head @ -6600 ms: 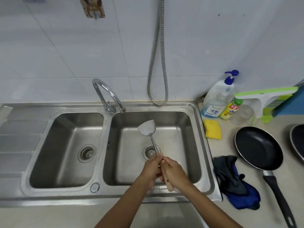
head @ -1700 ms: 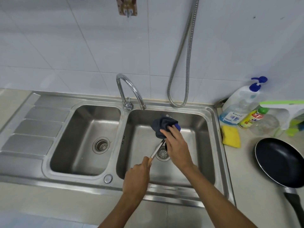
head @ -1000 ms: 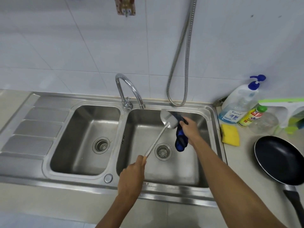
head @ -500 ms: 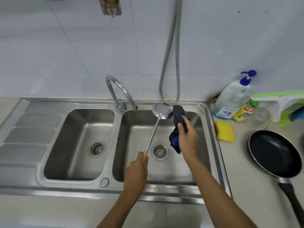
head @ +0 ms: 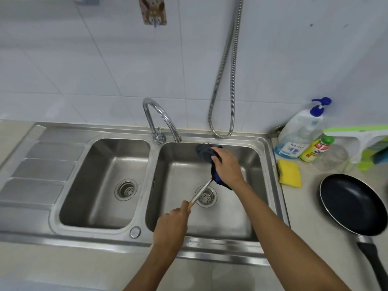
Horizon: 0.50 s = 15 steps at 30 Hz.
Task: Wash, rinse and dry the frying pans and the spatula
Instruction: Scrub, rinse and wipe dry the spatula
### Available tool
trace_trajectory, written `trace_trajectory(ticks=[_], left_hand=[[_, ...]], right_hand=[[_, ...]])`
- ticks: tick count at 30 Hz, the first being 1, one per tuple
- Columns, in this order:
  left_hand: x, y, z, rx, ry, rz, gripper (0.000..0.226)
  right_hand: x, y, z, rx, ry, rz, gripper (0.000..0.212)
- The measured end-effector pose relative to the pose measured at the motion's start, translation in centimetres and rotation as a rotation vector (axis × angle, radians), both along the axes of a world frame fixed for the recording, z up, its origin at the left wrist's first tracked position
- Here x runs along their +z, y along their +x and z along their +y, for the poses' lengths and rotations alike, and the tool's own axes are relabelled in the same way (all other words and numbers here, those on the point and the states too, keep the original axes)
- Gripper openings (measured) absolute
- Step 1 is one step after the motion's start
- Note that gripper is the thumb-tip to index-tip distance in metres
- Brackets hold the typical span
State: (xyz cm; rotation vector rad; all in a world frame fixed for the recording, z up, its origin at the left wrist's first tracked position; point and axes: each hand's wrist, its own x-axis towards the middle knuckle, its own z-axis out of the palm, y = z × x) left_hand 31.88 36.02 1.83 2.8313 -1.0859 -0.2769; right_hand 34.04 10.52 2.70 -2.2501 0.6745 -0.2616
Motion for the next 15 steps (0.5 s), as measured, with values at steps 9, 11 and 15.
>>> trace_trajectory(ticks=[9, 11, 15], left_hand=[[0.9, 0.4, 0.9, 0.43, -0.592, 0.779, 0.032], [1.2, 0.9, 0.4, 0.621, -0.707, 1.088, 0.024], [0.8, 1.3, -0.8, 0.755, -0.664, 1.331, 0.028]], right_hand=[[-3.6, -3.9, -2.6, -0.501, 0.318, 0.04, 0.039], [-3.5, -5.4, -0.8, -0.451, 0.295, 0.015, 0.039], [-2.8, -7.8, 4.5, -0.143, 0.137, -0.093, 0.036]])
